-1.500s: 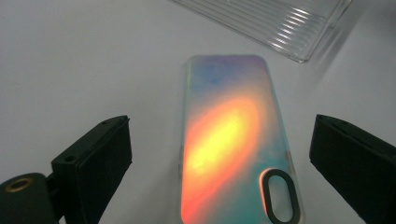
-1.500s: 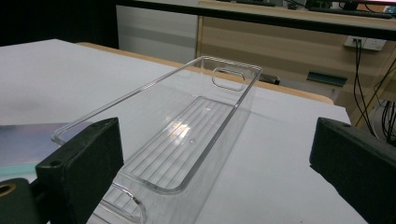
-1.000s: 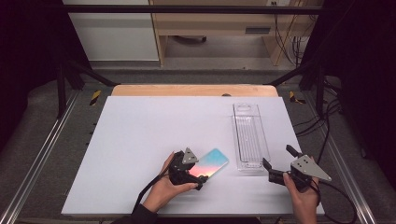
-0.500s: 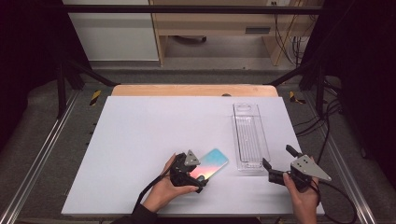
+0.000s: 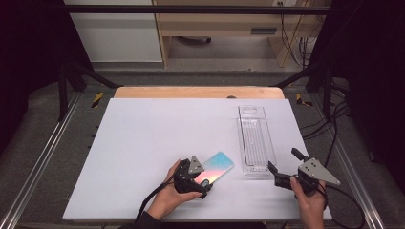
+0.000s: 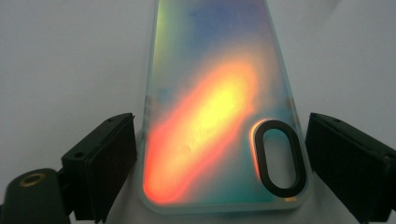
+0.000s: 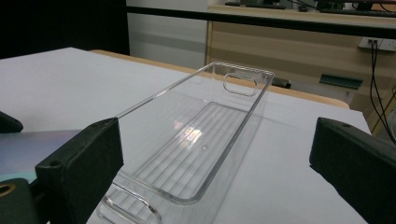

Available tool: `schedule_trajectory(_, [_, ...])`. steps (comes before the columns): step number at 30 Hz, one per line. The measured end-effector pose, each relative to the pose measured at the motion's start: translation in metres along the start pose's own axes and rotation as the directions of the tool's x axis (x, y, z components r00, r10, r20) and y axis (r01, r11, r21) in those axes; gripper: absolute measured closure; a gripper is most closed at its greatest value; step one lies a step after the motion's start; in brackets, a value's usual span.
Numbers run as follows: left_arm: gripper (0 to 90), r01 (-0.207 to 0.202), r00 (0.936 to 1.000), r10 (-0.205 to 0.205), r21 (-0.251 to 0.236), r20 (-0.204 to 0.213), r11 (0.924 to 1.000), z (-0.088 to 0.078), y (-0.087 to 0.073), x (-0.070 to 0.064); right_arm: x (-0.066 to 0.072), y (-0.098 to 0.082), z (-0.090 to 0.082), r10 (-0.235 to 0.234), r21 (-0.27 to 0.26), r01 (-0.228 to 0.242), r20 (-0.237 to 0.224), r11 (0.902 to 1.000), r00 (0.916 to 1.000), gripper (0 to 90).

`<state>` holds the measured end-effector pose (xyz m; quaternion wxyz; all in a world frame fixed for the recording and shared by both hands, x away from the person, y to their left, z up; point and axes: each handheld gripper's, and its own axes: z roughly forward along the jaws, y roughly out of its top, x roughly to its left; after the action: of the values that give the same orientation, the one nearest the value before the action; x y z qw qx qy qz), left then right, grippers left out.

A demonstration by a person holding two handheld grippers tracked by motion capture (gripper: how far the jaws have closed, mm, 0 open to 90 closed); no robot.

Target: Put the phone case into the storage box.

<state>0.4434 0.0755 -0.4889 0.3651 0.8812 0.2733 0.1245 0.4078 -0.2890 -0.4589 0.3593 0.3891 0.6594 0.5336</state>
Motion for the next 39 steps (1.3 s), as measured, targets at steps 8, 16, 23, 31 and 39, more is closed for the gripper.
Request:
schedule_trajectory(8, [16.4,0.005,1.0,-0.005,-0.009,-0.001,0.9999,-0.002,-0.001,0.0,-0.003,-0.003,0.001,-0.015,0.026,0.014,0.046,0.9996,0.9988,3.1])
schedule_trajectory(16, [16.8,0.004,1.0,-0.004,-0.024,-0.005,0.9997,-0.002,-0.002,-0.001,-0.008,-0.003,0.001,-0.004,0.018,0.002,0.069,0.9998,0.9976,3.3])
schedule_trajectory(23, [16.9,0.003,1.0,-0.003,-0.024,0.0,0.9997,-0.002,-0.002,0.001,0.0,0.0,-0.002,-0.048,0.018,0.047,0.05,0.9987,0.9976,3.1])
schedule_trajectory(31, [16.9,0.012,0.9999,-0.012,-0.039,-0.002,0.9992,-0.005,-0.001,0.004,-0.001,0.0,-0.003,-0.042,0.012,0.041,0.053,0.9991,0.9977,3.1])
schedule_trajectory(39, [17.0,0.031,0.9995,-0.032,-0.057,-0.005,0.9979,-0.011,-0.002,0.01,-0.001,0.001,-0.003,-0.039,0.007,0.039,0.048,0.9992,0.9981,3.1])
